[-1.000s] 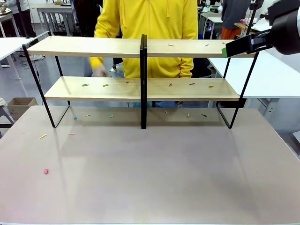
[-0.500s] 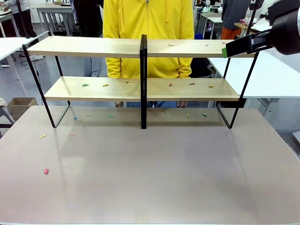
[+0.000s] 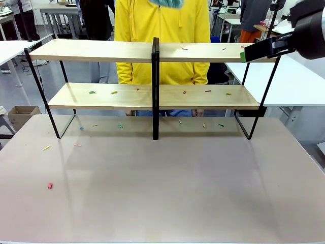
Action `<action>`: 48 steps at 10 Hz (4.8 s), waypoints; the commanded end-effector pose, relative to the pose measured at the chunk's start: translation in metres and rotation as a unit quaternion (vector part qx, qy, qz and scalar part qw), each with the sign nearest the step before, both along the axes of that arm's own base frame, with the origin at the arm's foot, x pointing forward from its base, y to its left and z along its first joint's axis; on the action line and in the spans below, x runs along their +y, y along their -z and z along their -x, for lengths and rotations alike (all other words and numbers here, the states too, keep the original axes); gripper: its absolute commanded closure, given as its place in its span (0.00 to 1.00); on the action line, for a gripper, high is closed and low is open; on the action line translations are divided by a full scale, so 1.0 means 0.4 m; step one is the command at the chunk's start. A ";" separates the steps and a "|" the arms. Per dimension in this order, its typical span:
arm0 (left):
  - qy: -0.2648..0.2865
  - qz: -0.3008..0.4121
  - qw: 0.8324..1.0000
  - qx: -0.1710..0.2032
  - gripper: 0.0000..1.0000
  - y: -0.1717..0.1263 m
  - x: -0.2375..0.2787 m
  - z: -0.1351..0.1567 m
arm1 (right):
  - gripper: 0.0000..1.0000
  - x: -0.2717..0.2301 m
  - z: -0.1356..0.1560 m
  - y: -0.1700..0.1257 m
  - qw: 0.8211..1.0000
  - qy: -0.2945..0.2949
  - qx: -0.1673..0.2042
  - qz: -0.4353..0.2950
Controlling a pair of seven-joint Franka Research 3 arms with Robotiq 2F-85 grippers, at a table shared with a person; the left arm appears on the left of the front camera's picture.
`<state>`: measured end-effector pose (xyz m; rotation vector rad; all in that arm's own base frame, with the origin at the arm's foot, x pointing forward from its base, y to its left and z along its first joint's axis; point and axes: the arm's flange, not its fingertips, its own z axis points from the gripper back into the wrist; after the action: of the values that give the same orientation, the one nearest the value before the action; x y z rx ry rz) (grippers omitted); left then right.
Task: Clean the shelves.
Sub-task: Clean a randomly selected level of the Shelf with the Duster.
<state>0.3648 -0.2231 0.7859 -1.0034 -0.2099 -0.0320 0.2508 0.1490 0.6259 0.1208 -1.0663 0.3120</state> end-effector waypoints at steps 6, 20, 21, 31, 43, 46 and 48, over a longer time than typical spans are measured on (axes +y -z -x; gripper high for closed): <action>-0.069 -0.131 0.989 -0.028 0.88 0.042 -0.248 -0.179 | 0.00 -0.003 -0.002 -0.002 1.000 -0.001 -0.001 0.001; -0.070 -0.335 0.935 -0.090 0.88 0.244 -0.448 -0.283 | 0.00 -0.003 -0.002 -0.002 1.000 -0.001 -0.001 0.001; -0.047 -0.337 0.938 -0.064 0.88 0.245 -0.467 -0.300 | 0.00 -0.003 -0.002 -0.002 1.000 -0.001 -0.001 0.001; 0.158 -0.266 0.949 -0.064 0.88 0.254 -0.628 -0.438 | 0.00 -0.003 -0.002 -0.002 1.000 -0.001 -0.001 0.001; 0.595 -0.159 0.786 0.043 0.88 0.080 -0.279 -0.425 | 0.00 -0.003 -0.002 -0.002 1.000 -0.001 -0.001 0.001; 0.569 -0.138 0.810 0.030 0.88 0.063 -0.223 -0.418 | 0.00 -0.003 -0.002 -0.002 1.000 -0.001 -0.001 0.001; 0.500 -0.145 0.854 0.016 0.88 0.038 -0.150 -0.421 | 0.00 -0.003 -0.002 -0.002 1.000 -0.001 -0.001 0.001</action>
<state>0.4933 -0.2850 0.7184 -0.6979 0.4139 -1.0574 0.2509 0.1489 0.6259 0.1208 -1.0662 0.3118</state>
